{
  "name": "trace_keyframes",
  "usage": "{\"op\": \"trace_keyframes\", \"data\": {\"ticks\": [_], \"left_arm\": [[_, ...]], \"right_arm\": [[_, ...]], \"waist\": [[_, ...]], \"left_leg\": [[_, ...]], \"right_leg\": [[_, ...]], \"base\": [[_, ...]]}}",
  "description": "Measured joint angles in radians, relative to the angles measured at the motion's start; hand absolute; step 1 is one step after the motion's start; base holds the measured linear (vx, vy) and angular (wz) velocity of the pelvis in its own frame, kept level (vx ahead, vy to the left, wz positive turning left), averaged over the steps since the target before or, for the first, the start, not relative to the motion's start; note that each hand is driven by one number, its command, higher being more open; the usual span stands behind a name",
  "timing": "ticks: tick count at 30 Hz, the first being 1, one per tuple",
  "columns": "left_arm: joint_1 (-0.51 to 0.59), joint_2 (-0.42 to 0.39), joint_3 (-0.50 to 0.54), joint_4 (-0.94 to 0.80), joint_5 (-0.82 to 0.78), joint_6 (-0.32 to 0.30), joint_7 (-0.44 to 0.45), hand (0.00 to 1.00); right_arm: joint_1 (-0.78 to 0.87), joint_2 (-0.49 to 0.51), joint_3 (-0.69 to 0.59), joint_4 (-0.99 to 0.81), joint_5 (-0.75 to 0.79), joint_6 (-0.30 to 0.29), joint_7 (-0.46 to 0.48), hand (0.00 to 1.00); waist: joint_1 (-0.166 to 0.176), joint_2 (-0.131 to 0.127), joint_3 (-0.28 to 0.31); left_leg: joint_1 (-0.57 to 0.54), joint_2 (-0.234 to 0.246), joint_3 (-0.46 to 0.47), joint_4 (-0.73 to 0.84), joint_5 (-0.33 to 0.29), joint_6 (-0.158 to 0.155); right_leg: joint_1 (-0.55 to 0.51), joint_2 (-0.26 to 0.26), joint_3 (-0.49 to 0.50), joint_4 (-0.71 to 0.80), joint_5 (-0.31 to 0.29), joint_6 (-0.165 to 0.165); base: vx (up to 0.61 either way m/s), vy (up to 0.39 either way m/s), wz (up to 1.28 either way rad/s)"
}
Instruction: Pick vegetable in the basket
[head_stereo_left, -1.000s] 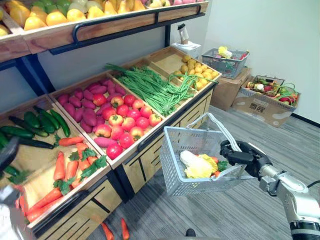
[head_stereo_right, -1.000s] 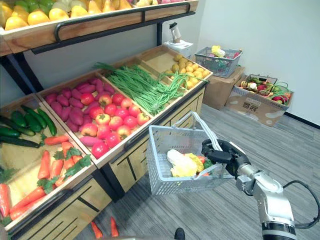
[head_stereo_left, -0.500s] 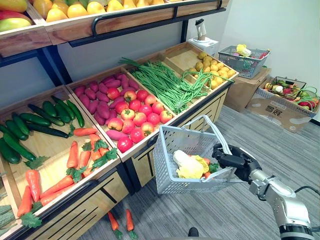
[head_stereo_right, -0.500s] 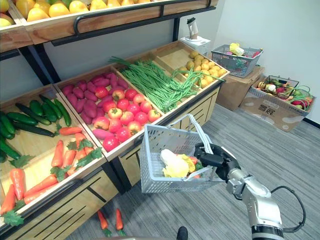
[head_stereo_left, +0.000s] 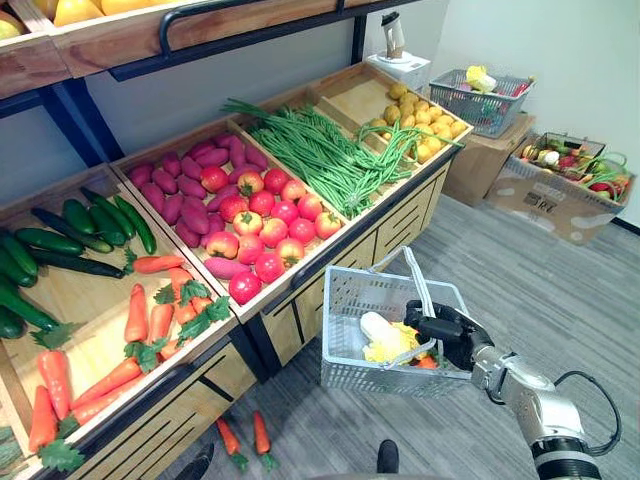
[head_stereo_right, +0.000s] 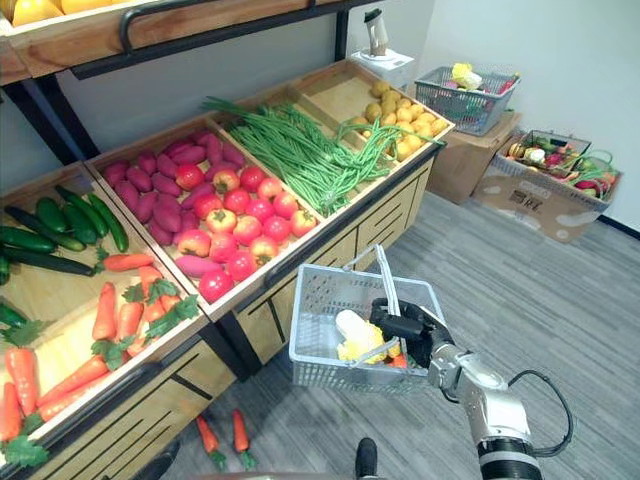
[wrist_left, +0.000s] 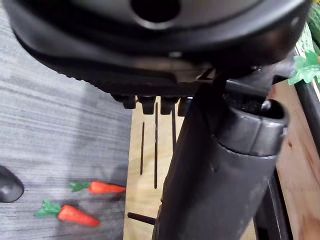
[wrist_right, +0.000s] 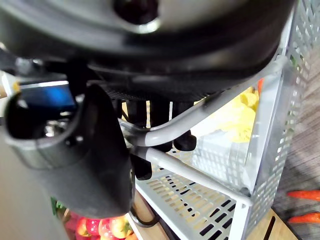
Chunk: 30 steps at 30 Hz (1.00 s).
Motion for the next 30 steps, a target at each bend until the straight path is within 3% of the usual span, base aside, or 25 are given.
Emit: {"op": "trace_keyframes", "data": {"ticks": [6, 20, 30], "left_arm": [[-0.011, 0.012, -0.135, 0.059, -0.081, 0.047, -0.049, 1.0], [-0.061, 0.05, -0.256, 0.08, -0.121, 0.072, -0.094, 1.0], [-0.063, 0.066, -0.267, 0.122, -0.149, 0.073, -0.102, 1.0]], "right_arm": [[0.017, 0.055, 0.023, 0.003, 0.025, -0.008, -0.042, 0.0], [0.142, 0.133, 0.017, 0.2, 0.025, -0.061, -0.163, 0.0], [0.155, 0.181, -0.082, 0.399, 0.139, -0.199, -0.25, 0.0]], "waist": [[-0.021, -0.028, 0.013], [-0.065, -0.015, 0.012], [-0.069, -0.017, 0.009]], "left_leg": [[0.017, -0.007, 0.009, -0.004, -0.006, 0.003], [0.035, -0.018, 0.048, -0.01, -0.023, 0.013], [0.049, -0.019, 0.074, -0.001, -0.037, 0.01]], "right_leg": [[0.012, -0.004, 0.018, -0.004, -0.004, 0.005], [-0.005, 0.0, 0.074, -0.001, -0.001, 0.014], [-0.004, 0.005, 0.103, 0.0, 0.001, 0.017]], "base": [[-0.05, 0.054, -0.06], [-0.02, 0.029, -0.12], [-0.04, 0.012, -0.08]]}}
